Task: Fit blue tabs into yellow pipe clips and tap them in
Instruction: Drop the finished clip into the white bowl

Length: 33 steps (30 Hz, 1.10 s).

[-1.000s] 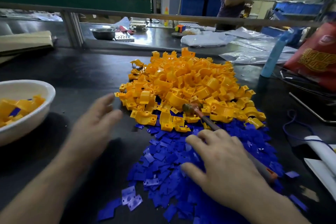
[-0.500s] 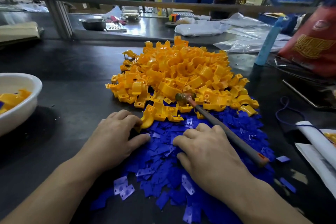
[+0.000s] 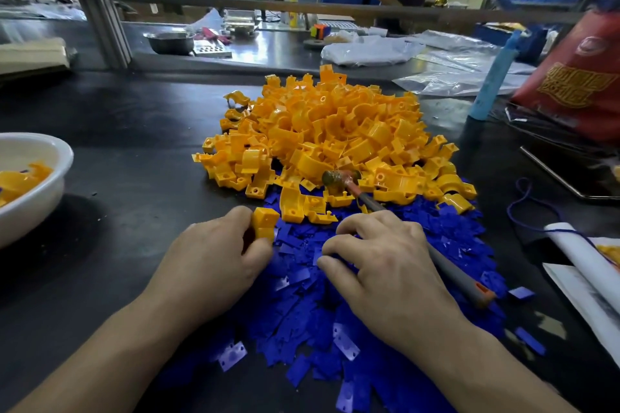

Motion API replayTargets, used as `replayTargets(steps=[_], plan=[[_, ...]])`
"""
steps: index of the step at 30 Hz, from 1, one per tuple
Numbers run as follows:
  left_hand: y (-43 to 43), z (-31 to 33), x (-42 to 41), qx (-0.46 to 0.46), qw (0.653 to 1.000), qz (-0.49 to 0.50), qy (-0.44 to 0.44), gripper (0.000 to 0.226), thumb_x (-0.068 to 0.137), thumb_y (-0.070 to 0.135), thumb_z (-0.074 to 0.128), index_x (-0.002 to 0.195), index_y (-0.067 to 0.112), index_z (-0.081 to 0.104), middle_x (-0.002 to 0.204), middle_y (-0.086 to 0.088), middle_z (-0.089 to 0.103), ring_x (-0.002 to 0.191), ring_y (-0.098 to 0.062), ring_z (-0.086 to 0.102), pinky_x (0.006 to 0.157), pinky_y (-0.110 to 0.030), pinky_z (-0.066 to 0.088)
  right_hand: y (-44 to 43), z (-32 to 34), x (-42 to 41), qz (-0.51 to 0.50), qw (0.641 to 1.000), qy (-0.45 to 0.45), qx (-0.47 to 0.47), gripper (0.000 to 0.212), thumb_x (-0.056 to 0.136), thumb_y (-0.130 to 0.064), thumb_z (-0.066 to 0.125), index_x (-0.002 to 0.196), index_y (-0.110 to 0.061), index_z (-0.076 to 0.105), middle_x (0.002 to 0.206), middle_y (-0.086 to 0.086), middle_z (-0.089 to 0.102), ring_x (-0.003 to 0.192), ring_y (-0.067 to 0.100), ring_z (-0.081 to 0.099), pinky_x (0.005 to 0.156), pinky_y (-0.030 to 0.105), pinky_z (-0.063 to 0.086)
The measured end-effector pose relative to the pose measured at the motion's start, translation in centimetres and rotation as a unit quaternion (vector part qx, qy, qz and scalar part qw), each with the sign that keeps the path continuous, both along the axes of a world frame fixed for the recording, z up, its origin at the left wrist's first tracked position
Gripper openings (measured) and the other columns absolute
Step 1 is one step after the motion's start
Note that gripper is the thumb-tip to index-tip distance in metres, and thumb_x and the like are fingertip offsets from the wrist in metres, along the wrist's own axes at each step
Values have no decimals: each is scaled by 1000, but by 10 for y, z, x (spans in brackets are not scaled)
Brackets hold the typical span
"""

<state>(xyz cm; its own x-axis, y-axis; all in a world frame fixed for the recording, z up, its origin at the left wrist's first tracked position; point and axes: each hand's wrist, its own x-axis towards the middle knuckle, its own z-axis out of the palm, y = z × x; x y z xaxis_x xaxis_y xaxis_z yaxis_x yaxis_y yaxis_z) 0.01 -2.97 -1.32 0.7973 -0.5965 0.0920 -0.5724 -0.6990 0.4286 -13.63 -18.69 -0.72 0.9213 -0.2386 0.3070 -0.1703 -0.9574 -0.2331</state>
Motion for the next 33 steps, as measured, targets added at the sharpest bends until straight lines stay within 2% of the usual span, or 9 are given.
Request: replayTargets(steps=[3, 5, 9, 12, 14, 18, 22, 28, 33], plan=[[2, 4, -3, -128, 975, 24, 179, 17, 87, 49, 57, 88, 33, 63, 77, 5, 70, 66, -11, 65, 61, -37, 54, -3, 0, 1, 14, 997, -36, 65, 24, 92, -47, 50, 97, -35, 70, 106, -18, 59, 107, 3, 46, 96, 34, 32], [2, 7, -6, -201, 946, 18, 254, 16, 86, 46, 59, 93, 35, 67, 87, 12, 74, 81, -10, 69, 78, -41, 56, -4, 0, 0, 7, 992, -75, 98, 23, 90, -44, 54, 97, -33, 72, 101, -15, 60, 102, 5, 49, 92, 35, 39], [3, 12, -14, -282, 908, -14, 308, 15, 88, 36, 60, 93, 46, 70, 90, 15, 75, 79, -7, 72, 72, -29, 51, -3, 6, -2, -13, 970, -127, 208, 22, 85, -46, 55, 95, -36, 72, 78, -11, 61, 80, 6, 57, 70, 20, 48], [2, 11, -18, -308, 884, -8, 353, 17, 89, 24, 62, 96, 36, 73, 93, 2, 77, 81, -18, 74, 77, -37, 54, -1, 9, -3, -1, 935, -105, 339, 10, 87, -40, 59, 87, -46, 68, 79, -13, 67, 66, 8, 60, 56, 19, 49], [1, 8, -19, -303, 878, -13, 370, 21, 87, 18, 65, 104, 30, 72, 97, -2, 76, 87, -23, 72, 85, -43, 56, 0, 9, -2, -2, 904, -86, 418, 12, 89, -33, 59, 87, -42, 68, 67, -9, 66, 51, 12, 56, 46, 19, 46], [-2, 5, -21, -294, 864, -29, 408, 39, 78, 18, 72, 116, 24, 66, 101, -3, 76, 91, -24, 73, 87, -45, 57, -1, 10, -3, -4, 834, -94, 543, 17, 92, -22, 56, 100, -28, 70, 63, 3, 66, 56, 14, 61, 59, 25, 52], [-5, 3, -25, -304, 844, -58, 439, 56, 64, 27, 75, 119, 24, 62, 101, -4, 76, 91, -21, 74, 74, -32, 59, 2, 14, -4, 35, 829, -101, 549, 26, 90, -12, 61, 105, -33, 63, 78, -3, 69, 66, 16, 67, 60, 24, 55], [-7, 6, -29, -309, 833, -49, 457, 60, 63, 27, 88, 118, 21, 64, 103, -11, 75, 96, -28, 72, 94, -53, 53, 6, 15, -6, 67, 891, -97, 438, 18, 89, -19, 62, 90, -36, 67, 80, -7, 68, 71, 11, 66, 60, 20, 55], [-8, 7, -32, -321, 827, -48, 459, 59, 62, 28, 88, 116, 20, 65, 102, -11, 75, 96, -29, 72, 95, -56, 51, 9, 16, -6, 77, 893, -115, 428, 14, 89, -20, 62, 89, -34, 67, 80, -11, 65, 69, 8, 65, 57, 17, 52]])
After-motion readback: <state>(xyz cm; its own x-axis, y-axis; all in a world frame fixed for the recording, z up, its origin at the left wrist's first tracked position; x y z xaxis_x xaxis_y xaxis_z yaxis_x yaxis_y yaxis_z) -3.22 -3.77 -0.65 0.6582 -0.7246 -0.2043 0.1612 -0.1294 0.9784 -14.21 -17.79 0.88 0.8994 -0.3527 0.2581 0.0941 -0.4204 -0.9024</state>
